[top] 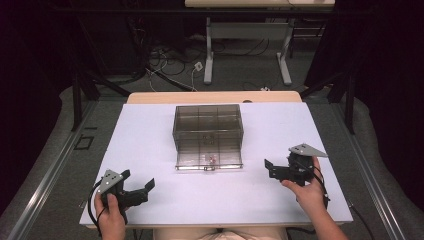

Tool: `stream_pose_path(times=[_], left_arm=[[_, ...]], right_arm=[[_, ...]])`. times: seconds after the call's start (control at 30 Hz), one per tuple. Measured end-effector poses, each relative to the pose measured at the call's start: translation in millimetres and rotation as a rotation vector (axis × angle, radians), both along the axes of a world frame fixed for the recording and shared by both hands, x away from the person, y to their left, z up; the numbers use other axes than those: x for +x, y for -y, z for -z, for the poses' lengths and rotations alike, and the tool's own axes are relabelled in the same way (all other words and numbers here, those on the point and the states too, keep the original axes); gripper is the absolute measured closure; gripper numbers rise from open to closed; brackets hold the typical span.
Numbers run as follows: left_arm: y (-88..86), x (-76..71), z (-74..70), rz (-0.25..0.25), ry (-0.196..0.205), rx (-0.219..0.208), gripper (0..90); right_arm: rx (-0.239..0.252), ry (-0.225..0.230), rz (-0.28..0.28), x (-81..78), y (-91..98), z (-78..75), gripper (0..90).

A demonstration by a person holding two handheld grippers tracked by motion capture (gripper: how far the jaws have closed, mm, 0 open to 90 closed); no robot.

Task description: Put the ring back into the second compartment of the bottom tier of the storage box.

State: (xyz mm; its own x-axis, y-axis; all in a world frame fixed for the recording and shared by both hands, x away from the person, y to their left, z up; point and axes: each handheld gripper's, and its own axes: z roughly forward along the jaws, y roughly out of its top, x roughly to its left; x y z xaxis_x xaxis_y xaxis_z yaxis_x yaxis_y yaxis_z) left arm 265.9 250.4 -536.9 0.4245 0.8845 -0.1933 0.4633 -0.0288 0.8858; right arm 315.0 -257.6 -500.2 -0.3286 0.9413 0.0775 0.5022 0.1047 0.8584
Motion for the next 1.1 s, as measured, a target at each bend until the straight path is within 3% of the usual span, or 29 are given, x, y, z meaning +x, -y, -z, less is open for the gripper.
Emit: stream_pose_path(times=[0.63,0.7,1.1], left_arm=[[1.1,0.8,0.5,-0.006,-0.002,-0.008,0.5],[1.0,0.8,0.5,-0.006,-0.002,-0.008,0.5],[0.2,0.9,0.4,-0.001,-0.004,-0.005,0.5]], right_arm=[[-0.002,0.045,0.106,-12.4,34.2,21.4,0.0],[0.008,0.029,0.115,-12.9,36.2,22.6,0.0],[0.008,0.035,0.158,-11.1,51.0,36.9,1.6]])
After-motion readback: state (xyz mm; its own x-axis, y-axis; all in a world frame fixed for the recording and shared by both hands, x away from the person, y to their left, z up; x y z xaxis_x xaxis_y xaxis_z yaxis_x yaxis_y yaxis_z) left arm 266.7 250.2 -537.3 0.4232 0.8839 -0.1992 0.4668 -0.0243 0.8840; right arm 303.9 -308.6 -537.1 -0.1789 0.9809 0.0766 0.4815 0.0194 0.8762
